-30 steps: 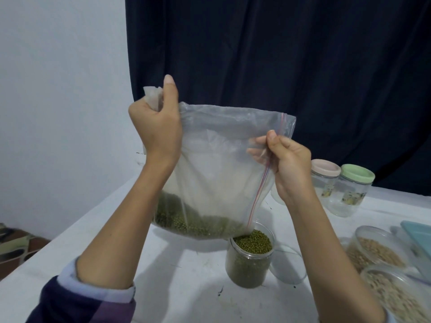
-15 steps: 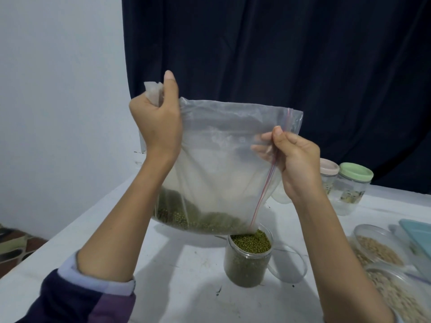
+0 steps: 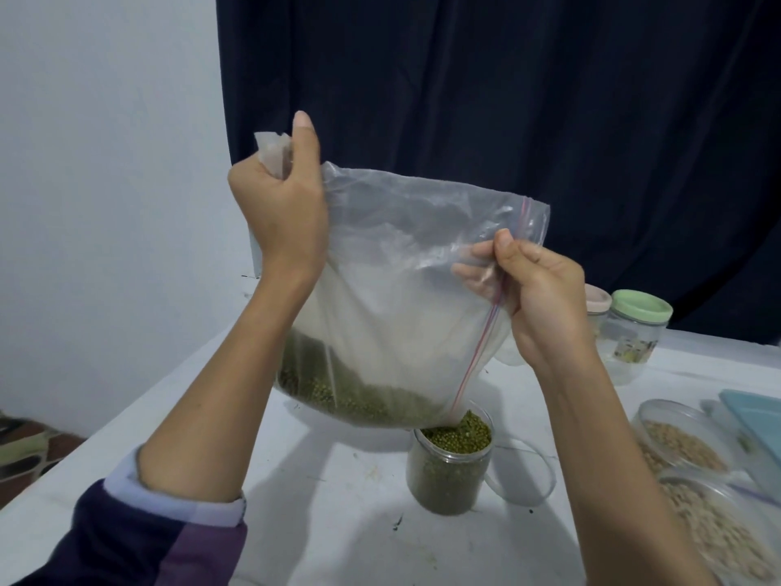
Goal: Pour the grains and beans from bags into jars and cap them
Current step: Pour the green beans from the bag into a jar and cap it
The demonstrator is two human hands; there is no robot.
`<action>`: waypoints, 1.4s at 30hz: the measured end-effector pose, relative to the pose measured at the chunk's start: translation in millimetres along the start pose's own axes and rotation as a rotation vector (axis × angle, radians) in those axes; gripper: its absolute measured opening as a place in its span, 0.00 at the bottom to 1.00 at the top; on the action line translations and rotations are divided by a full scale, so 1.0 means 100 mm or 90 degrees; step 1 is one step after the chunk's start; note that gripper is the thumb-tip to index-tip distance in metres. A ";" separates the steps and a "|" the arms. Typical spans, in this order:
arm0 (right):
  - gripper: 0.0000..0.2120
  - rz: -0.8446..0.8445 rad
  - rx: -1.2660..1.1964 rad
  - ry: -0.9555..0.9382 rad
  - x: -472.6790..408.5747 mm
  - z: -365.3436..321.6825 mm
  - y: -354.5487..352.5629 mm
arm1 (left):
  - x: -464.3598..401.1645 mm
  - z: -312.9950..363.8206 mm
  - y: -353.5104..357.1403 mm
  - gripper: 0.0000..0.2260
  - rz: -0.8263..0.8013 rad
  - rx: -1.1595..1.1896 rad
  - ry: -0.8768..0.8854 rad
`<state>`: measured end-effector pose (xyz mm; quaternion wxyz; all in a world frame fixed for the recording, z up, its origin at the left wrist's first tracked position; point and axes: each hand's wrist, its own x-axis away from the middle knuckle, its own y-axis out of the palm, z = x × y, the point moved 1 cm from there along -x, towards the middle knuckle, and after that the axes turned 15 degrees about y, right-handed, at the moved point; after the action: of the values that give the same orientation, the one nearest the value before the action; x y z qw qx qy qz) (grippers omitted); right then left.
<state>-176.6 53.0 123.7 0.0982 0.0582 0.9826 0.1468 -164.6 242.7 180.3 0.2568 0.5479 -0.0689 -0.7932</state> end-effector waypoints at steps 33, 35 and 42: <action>0.12 -0.013 0.024 -0.033 -0.10 0.07 0.06 | -0.06 0.02 -0.07 0.31 -0.007 0.008 -0.004; 0.11 -0.007 0.031 -0.036 -0.10 0.07 0.07 | -0.05 0.01 -0.07 0.32 -0.013 0.006 -0.006; 0.11 -0.014 -0.019 -0.034 -0.10 0.09 0.06 | -0.06 -0.02 -0.08 0.32 -0.013 0.004 -0.012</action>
<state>-164.8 60.0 119.3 0.1269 0.0495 0.9779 0.1584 -163.7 252.4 181.3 0.2462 0.5419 -0.0682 -0.8007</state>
